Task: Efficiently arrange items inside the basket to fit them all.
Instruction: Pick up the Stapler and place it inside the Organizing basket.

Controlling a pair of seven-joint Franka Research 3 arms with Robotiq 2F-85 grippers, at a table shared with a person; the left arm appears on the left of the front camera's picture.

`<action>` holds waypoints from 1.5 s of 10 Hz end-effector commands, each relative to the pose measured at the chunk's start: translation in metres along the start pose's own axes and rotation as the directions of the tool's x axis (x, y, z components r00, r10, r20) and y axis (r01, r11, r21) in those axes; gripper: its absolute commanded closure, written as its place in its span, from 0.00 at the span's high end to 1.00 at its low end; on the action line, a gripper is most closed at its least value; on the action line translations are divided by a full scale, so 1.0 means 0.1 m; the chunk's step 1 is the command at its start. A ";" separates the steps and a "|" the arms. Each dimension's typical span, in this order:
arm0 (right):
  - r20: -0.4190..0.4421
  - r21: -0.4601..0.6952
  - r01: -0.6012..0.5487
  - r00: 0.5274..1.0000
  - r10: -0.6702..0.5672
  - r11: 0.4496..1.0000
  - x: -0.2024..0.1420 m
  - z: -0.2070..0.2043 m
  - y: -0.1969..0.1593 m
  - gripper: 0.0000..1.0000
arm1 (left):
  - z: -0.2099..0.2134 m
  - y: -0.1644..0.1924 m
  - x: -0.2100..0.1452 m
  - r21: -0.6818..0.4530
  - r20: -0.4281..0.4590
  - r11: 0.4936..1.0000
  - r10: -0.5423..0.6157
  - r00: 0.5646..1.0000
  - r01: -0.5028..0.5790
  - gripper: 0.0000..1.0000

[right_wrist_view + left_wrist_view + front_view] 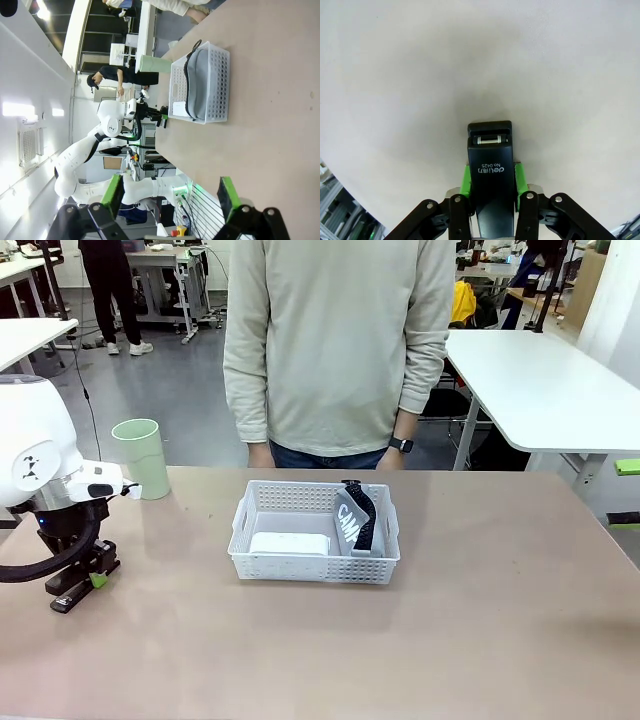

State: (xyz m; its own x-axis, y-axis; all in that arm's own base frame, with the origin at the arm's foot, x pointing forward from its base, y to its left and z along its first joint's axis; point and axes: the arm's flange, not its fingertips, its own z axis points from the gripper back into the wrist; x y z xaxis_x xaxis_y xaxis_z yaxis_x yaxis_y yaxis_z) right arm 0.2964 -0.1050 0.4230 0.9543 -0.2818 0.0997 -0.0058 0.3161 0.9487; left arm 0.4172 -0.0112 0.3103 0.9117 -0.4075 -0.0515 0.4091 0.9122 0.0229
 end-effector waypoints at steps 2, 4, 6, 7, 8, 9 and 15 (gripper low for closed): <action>0.006 0.016 0.017 1.000 -0.017 1.000 0.00 0.01 0.06 1.00 | 0.02 0.02 -0.04 0.014 -0.010 1.000 0.001 1.000 -0.001 0.00; 0.006 0.016 0.017 1.000 -0.017 1.000 0.00 0.01 0.06 1.00 | 0.38 0.14 -0.15 -0.047 0.010 0.997 -0.055 0.998 0.056 0.00; 0.006 0.016 0.017 1.000 -0.017 1.000 0.00 0.01 0.06 1.00 | 1.24 0.38 -0.32 -0.082 0.078 0.992 -0.091 0.993 0.097 0.00; 0.006 0.016 0.017 1.000 -0.017 1.000 0.00 0.01 0.06 1.00 | 1.60 0.53 -0.37 -0.132 0.111 0.983 -0.111 0.988 0.126 0.00; 0.006 0.016 0.017 1.000 -0.017 1.000 0.00 0.01 0.06 1.00 | 1.86 0.65 -0.44 -0.192 0.199 0.972 -0.095 0.975 0.134 0.00; 0.006 0.016 0.017 1.000 -0.017 1.000 0.00 0.01 0.06 1.00 | 1.96 0.72 -0.53 -0.260 0.282 0.954 -0.070 0.957 0.147 0.00; 0.006 0.016 0.017 1.000 -0.017 1.000 0.00 0.01 0.06 1.00 | 2.01 0.64 -0.59 -0.166 0.219 0.979 -0.079 0.972 0.117 0.00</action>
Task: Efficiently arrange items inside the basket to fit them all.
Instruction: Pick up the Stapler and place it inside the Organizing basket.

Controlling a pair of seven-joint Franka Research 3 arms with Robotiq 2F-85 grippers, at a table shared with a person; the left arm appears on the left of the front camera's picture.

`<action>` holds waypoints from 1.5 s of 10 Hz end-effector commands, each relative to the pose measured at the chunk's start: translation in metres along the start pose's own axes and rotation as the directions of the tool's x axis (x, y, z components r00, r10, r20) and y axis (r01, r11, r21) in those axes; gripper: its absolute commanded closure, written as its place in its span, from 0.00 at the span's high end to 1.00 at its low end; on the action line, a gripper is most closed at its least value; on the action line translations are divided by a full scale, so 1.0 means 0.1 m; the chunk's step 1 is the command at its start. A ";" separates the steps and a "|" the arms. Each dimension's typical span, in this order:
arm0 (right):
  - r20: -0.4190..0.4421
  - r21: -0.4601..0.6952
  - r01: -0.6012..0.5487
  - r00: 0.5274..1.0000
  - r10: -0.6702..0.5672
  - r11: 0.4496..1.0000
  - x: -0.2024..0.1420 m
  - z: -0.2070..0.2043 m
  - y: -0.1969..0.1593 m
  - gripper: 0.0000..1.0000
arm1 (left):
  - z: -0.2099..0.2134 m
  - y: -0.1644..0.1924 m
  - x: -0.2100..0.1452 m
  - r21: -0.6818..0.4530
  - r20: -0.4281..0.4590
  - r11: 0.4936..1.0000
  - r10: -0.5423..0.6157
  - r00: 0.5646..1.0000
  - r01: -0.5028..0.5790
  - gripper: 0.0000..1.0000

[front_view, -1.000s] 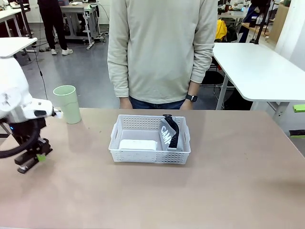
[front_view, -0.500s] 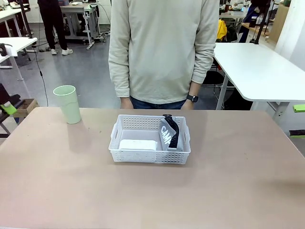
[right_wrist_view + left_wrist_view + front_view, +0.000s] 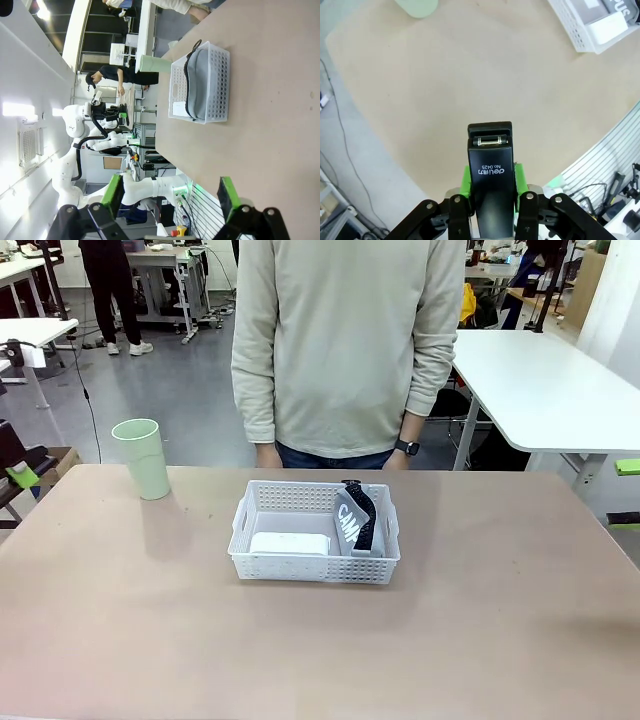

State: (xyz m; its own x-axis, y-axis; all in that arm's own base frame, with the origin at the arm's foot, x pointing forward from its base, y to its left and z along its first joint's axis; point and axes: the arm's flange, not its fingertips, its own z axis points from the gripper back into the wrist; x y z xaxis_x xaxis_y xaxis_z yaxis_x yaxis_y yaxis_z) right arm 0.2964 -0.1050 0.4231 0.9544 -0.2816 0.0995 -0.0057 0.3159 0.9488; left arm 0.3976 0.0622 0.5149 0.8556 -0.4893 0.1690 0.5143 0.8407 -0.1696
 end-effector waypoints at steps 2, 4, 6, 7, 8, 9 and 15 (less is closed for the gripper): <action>0.006 0.016 0.017 1.000 -0.017 1.000 0.00 0.01 0.05 1.00 | 0.01 0.01 -0.01 0.023 0.000 1.000 0.013 1.000 -0.013 0.00; 0.006 0.016 0.017 1.000 -0.017 1.000 0.00 0.01 0.05 1.00 | 0.01 0.01 -0.01 0.023 0.000 1.000 0.013 1.000 -0.013 0.00; 0.006 0.016 0.017 1.000 -0.017 1.000 0.00 0.01 0.05 1.00 | 0.04 -0.41 0.46 0.081 -0.035 0.987 -0.137 0.990 0.140 0.37; 0.006 0.016 0.017 1.000 -0.017 1.000 0.00 0.01 0.05 1.00 | 0.01 -0.87 0.95 0.111 -0.040 0.947 -0.298 0.954 0.301 0.37; 0.006 0.016 0.017 1.000 -0.017 1.000 0.00 0.01 0.05 1.00 | -0.16 -1.43 1.47 0.091 -0.076 0.870 -0.479 0.875 0.484 0.37; 0.006 0.016 0.017 1.000 -0.017 1.000 0.00 0.01 0.05 1.00 | -0.38 -1.89 1.87 0.079 -0.090 0.784 -0.610 0.787 0.616 0.37; 0.006 0.016 0.017 1.000 -0.017 1.000 0.00 0.01 0.05 1.00 | -1.69 -3.22 2.54 0.084 -0.113 0.269 -0.954 0.278 0.959 0.37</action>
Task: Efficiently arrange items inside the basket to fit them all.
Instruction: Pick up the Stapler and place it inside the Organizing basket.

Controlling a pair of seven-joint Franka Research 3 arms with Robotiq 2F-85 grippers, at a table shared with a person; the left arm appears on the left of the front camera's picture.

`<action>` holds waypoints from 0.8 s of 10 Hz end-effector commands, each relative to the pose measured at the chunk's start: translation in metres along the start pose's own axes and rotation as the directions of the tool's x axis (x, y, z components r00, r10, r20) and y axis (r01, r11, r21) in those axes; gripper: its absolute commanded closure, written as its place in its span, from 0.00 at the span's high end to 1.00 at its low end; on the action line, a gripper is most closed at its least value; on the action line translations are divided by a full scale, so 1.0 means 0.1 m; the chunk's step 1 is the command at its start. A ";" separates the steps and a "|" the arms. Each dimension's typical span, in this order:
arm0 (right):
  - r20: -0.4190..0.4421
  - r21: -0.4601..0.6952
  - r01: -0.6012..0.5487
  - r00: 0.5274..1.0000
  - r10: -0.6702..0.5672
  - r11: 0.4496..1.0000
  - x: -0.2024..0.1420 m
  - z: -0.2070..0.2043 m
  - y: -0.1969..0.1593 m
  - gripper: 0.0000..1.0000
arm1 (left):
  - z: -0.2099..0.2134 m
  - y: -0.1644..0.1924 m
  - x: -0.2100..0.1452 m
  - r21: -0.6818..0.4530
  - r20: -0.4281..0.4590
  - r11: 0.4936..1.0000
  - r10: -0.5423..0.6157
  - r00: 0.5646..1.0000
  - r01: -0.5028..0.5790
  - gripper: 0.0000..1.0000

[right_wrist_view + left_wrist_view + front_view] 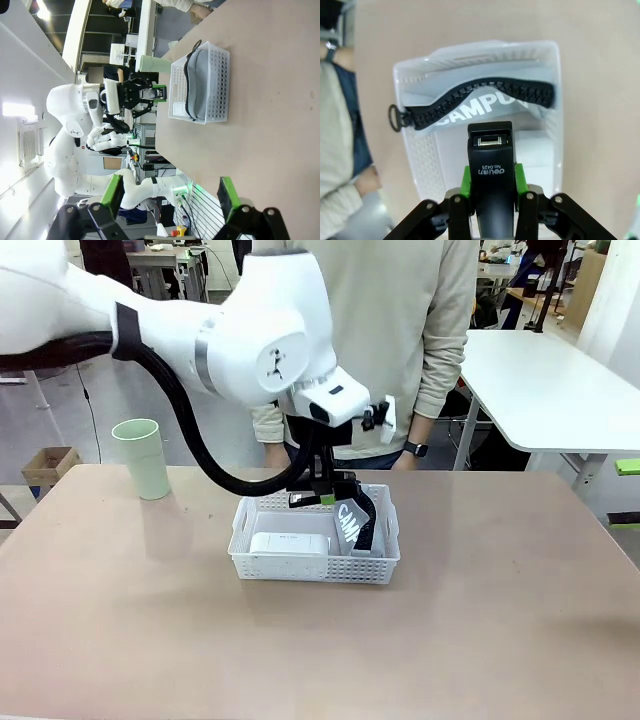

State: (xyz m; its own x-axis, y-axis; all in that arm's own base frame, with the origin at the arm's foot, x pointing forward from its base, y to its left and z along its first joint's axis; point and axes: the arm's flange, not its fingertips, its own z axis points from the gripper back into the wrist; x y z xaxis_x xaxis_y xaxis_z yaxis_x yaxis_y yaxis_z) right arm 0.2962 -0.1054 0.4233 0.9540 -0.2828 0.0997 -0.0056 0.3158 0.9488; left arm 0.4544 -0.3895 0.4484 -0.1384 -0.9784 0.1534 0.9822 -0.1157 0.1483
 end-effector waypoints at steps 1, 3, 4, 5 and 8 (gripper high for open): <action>0.005 0.016 0.017 1.000 -0.017 1.000 0.00 0.01 0.05 1.00 | 0.01 0.03 -0.23 0.015 -0.102 0.986 -0.165 0.981 0.167 0.37; 0.005 0.016 0.017 1.000 -0.017 1.000 0.00 0.01 0.05 1.00 | -0.08 0.03 -0.07 -0.001 -0.043 0.996 -0.089 0.995 0.089 0.37; 0.005 0.016 0.017 1.000 -0.017 1.000 0.00 0.01 0.05 1.00 | -0.08 0.03 -0.07 -0.001 -0.043 0.996 -0.089 0.995 0.089 0.37; 0.005 0.016 0.017 1.000 -0.017 1.000 0.00 0.01 0.05 1.00 | -0.08 0.03 -0.07 -0.001 -0.043 0.996 -0.089 0.995 0.089 0.37; 0.005 0.016 0.017 1.000 -0.017 1.000 0.00 0.01 0.05 1.00 | -0.24 0.30 -0.25 -0.048 -0.101 0.990 0.129 0.987 -0.134 0.37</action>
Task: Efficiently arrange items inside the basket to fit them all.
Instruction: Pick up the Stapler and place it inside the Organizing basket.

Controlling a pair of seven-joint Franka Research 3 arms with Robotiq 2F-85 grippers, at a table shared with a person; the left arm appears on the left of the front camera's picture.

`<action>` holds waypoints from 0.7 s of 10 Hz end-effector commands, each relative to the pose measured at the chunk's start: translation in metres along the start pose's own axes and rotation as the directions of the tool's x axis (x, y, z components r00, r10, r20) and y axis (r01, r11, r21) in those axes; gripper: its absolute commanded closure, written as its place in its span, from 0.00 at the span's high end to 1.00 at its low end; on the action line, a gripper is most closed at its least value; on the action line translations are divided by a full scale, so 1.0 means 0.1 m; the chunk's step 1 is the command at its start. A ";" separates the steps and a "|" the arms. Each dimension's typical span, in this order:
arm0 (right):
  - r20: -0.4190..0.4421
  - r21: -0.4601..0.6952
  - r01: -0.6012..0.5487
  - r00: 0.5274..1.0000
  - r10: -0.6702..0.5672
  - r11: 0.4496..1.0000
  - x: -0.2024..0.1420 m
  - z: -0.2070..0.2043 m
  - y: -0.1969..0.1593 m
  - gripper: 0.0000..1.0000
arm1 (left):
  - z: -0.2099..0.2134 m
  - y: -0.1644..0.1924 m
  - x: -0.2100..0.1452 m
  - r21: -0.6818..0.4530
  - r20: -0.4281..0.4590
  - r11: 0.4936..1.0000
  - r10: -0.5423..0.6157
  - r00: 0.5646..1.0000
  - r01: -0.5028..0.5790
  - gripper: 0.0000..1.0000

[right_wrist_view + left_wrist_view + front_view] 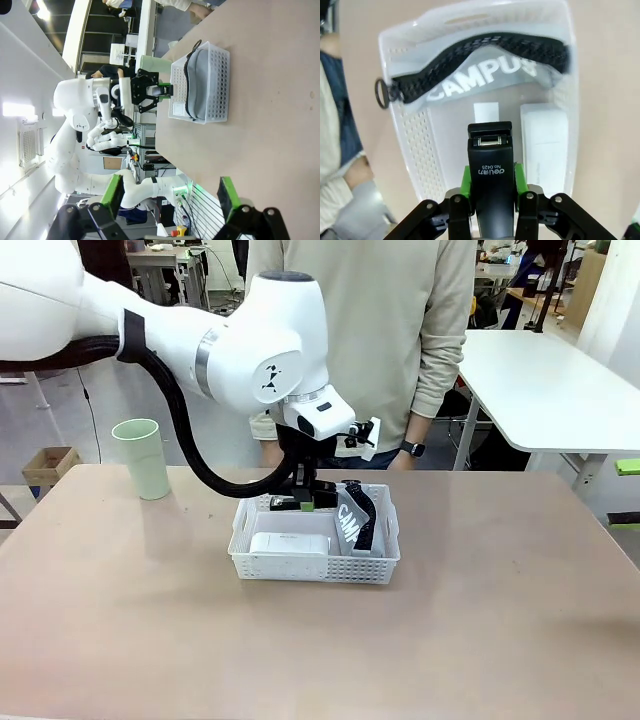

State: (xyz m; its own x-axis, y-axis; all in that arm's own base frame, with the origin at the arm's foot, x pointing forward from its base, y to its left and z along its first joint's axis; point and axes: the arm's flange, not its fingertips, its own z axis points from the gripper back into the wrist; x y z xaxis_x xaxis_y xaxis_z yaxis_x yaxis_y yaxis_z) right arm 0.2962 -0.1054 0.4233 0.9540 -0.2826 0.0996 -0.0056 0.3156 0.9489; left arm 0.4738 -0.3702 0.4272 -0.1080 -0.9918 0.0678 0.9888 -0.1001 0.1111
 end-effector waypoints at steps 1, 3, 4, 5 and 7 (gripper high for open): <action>0.005 0.016 0.017 1.000 -0.017 1.000 0.00 0.01 0.05 1.00 | -0.15 0.32 -0.01 0.018 -0.029 0.972 0.234 0.972 -0.234 0.37; 0.005 0.016 0.017 1.000 -0.017 1.000 0.00 0.01 0.05 1.00 | -0.48 0.47 -0.02 -0.013 -0.038 0.976 0.217 0.975 -0.218 0.37; 0.005 0.016 0.017 1.000 -0.017 1.000 0.00 0.01 0.05 1.00 | -0.64 0.46 -0.04 -0.053 -0.060 0.973 0.221 0.973 -0.224 0.37; 0.005 0.016 0.017 1.000 -0.017 1.000 0.00 0.01 0.05 1.00 | -0.77 0.45 -0.06 -0.086 -0.073 0.968 0.228 0.971 -0.234 0.37; 0.005 0.016 0.017 1.000 -0.017 1.000 0.00 0.01 0.05 1.00 | -0.92 0.42 -0.09 -0.127 -0.066 0.960 0.243 0.968 -0.250 0.37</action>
State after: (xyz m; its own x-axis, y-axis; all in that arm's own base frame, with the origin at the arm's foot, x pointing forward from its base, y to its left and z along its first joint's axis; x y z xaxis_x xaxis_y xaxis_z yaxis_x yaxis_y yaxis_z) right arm 0.2962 -0.1053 0.4232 0.9542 -0.2823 0.0993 -0.0054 0.3154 0.9489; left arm 0.5233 -0.3747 0.3289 0.1257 -0.9917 0.0262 0.9918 0.1251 -0.0244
